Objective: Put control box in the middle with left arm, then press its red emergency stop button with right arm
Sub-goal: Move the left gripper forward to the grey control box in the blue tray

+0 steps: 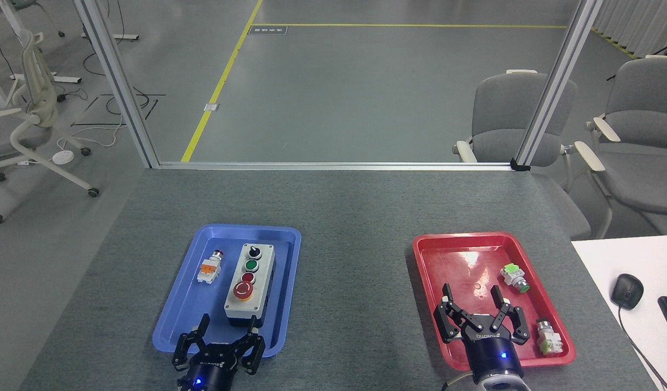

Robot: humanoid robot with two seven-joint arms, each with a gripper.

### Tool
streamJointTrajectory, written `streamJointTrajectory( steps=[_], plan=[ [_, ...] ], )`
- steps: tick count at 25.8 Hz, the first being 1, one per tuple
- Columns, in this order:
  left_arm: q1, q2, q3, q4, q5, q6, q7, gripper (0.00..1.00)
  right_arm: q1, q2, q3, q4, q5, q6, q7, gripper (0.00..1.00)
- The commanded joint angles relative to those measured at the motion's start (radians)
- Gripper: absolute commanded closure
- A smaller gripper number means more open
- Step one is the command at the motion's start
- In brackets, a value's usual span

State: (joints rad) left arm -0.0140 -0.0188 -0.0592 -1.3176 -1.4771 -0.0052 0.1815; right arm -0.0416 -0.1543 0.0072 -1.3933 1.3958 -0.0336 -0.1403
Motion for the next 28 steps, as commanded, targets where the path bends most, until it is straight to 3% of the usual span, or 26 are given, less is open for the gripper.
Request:
streamJointTrajectory(
  steps=[1,28],
  plan=[
    [-0.05,0.0,-0.001,0.064,-0.005,0.039,0.0,0.01,0.0,0.002,-0.003,0.0,-0.001,0.009,-0.001,0.02],
    [-0.133,-0.032,-0.068,0.192,-0.002,0.048,-0.005,0.01,0.006,0.013,-0.03,0.002,-0.014,0.078,-0.005,0.02]
  ],
)
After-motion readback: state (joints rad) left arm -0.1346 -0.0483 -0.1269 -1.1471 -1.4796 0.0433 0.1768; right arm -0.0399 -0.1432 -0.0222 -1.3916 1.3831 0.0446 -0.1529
